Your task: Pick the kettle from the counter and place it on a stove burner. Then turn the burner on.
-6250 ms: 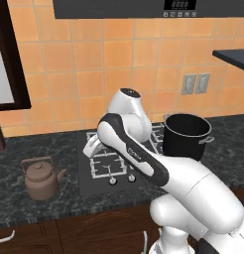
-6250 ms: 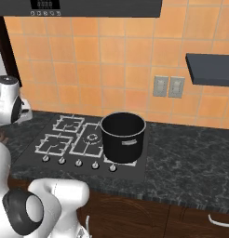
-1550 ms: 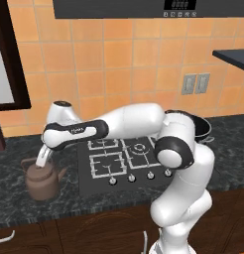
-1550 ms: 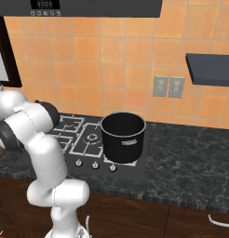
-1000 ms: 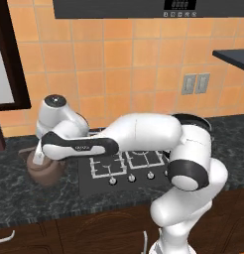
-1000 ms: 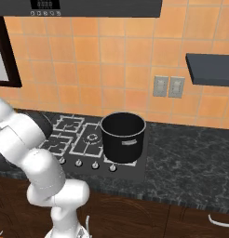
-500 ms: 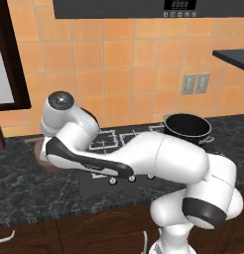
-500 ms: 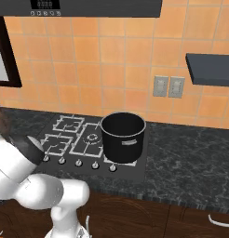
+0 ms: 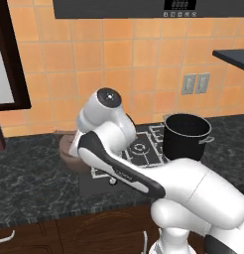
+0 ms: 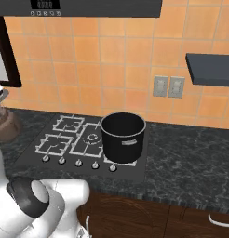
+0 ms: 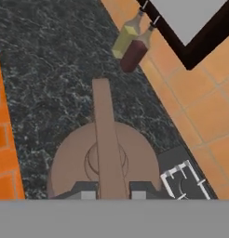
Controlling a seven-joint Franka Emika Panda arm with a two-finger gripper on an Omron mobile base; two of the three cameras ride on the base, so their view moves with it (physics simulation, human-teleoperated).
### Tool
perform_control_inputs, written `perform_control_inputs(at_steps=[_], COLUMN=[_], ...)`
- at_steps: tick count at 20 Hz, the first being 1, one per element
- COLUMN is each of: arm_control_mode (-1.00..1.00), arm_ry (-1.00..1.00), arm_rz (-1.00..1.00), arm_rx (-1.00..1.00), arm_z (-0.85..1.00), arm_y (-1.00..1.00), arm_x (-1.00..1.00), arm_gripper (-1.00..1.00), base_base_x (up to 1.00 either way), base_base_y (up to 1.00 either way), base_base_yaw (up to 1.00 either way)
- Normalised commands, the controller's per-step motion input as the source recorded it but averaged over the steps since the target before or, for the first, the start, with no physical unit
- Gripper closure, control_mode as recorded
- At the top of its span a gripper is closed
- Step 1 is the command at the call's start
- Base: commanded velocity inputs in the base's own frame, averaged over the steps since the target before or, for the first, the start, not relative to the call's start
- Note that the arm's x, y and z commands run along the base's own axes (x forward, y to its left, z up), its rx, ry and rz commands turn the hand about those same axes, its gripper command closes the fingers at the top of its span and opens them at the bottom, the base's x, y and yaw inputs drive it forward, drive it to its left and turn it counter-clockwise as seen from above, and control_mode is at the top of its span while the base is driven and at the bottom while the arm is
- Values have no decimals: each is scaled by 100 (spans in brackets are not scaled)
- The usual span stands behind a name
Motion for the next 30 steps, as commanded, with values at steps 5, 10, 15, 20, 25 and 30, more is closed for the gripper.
perform_control_inputs(at_steps=[5,10,15,20,25,30], arm_control_mode=[-100,-100,-100,-100,-100,-100], arm_ry=[2,10,10,12,6,1], arm_rz=[-4,-8,-11,-9,-9,-7], arm_rx=[24,14,2,0,0,0], arm_z=[0,0,0,0,0,0], arm_y=[-60,-50,-26,-28,-22,-8], arm_x=[0,7,25,28,38,39], arm_gripper=[100,100,100,100,100,100], base_base_x=[0,0,0,0,0,0], base_base_y=[0,0,0,0,0,0], base_base_yaw=[0,0,0,0,0,0])
